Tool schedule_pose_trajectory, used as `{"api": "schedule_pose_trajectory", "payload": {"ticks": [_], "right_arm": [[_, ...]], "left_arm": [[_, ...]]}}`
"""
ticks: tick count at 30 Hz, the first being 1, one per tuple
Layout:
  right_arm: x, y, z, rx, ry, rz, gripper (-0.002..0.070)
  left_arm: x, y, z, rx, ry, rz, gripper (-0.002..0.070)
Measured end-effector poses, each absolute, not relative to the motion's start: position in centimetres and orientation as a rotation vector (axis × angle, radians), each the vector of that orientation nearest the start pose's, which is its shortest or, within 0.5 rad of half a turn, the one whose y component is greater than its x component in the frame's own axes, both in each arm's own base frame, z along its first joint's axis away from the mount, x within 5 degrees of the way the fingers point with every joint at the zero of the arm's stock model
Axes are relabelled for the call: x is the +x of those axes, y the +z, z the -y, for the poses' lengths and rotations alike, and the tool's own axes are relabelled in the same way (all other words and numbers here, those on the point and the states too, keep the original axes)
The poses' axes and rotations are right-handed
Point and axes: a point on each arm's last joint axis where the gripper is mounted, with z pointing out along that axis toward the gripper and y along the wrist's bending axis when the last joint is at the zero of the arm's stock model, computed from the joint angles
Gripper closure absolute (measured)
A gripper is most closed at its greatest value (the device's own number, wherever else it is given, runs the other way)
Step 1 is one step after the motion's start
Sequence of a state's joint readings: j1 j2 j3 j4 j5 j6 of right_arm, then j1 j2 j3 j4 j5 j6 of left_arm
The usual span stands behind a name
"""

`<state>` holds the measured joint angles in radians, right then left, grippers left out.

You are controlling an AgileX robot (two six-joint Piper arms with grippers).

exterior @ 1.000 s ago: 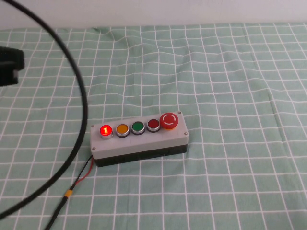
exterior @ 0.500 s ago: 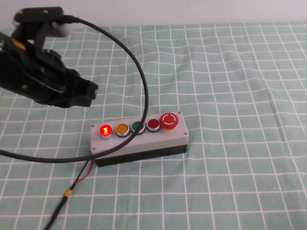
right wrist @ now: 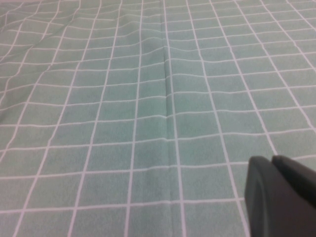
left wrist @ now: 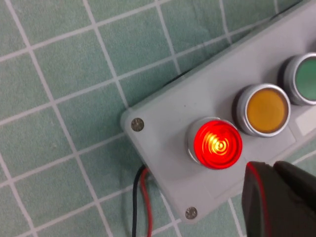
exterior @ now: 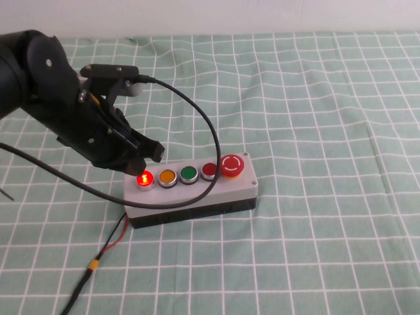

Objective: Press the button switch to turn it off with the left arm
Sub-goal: Press the button to turn off

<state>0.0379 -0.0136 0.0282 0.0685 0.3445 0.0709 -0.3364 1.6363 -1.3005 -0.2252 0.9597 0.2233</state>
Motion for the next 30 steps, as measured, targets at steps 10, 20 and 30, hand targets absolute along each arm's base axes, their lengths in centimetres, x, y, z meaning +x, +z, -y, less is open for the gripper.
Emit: {"api": "schedule_pose_trajectory", "payload": {"ticks": [10,20,30], "right_arm": [[5.3,17.3,-0.4,0.074,0.142,-1.843,0.0694],[5.3,17.3,-0.4,0.074,0.142,-1.843,0.0694],[5.3,17.3,-0.4,0.074,0.142,-1.843,0.0694]], "left_arm": [[33.2,24.7,13.3,0.623,-0.307,-2.736,0.0677],[34.0,24.3,13.5,0.616,-0.302,-2.739,0.0677],[32.9,26.1,12.9,0.636,-0.267,-2.703,0.0677]]}}
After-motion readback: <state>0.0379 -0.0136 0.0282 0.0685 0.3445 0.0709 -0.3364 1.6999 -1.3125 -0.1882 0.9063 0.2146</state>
